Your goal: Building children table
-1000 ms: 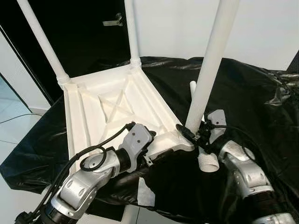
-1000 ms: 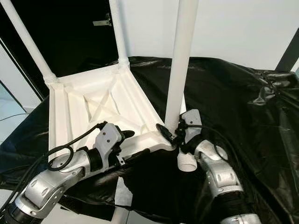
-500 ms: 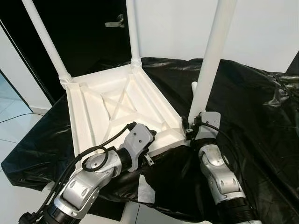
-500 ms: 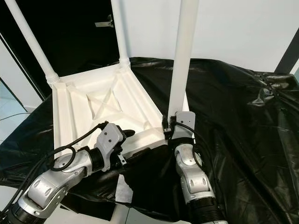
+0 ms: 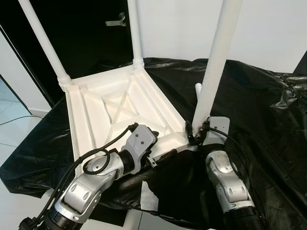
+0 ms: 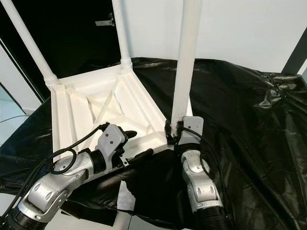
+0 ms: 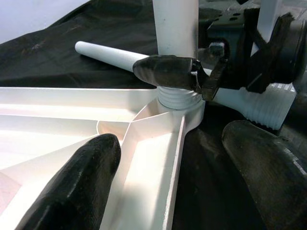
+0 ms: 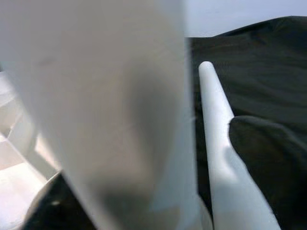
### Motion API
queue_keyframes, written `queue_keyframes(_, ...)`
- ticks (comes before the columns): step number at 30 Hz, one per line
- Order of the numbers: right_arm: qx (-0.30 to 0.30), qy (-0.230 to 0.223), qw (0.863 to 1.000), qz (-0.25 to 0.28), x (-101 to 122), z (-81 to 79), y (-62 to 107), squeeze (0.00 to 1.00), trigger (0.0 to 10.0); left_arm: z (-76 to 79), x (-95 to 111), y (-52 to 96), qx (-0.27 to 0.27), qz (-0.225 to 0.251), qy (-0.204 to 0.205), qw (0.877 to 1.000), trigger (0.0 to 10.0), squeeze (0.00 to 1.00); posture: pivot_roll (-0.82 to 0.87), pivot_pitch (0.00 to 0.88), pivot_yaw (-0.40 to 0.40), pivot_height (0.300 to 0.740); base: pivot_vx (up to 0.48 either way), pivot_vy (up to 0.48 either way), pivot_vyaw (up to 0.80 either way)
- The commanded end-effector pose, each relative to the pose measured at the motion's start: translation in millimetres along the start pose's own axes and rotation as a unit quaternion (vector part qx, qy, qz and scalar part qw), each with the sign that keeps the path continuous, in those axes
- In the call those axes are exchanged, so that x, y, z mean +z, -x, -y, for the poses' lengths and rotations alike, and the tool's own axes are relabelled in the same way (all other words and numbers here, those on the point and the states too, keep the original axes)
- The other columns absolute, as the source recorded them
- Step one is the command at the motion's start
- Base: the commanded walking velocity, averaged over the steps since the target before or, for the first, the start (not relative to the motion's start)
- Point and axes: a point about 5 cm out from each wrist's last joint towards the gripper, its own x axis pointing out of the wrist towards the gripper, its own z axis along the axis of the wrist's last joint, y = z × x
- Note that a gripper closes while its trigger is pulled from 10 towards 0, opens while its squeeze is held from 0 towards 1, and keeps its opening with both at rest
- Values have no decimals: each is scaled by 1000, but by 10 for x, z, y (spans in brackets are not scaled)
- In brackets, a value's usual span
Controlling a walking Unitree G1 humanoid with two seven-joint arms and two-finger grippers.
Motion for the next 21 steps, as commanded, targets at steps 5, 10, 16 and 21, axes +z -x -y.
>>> queue_keyframes(5,64,-4,998,21,53,174,85,1000,10000,-23,3,1,-14,-5,-6,1000,10000,0,2,0,26,740,0,0,0)
queue_keyframes(10,210,-1,978,11,61,366,126,0,10000,-46,19,-4,-13,-3,-10,1000,10000,0,-2,0,30,740,0,0,0)
queue_keyframes(16,295,25,955,3,100,382,17,0,10000,-67,16,6,-11,-4,-11,1000,10000,0,3,0,31,740,0,0,0)
queue_keyframes(21,354,58,933,-14,127,380,-127,0,10000,-85,20,12,-8,-3,-13,1000,10000,0,12,0,30,740,0,0,0)
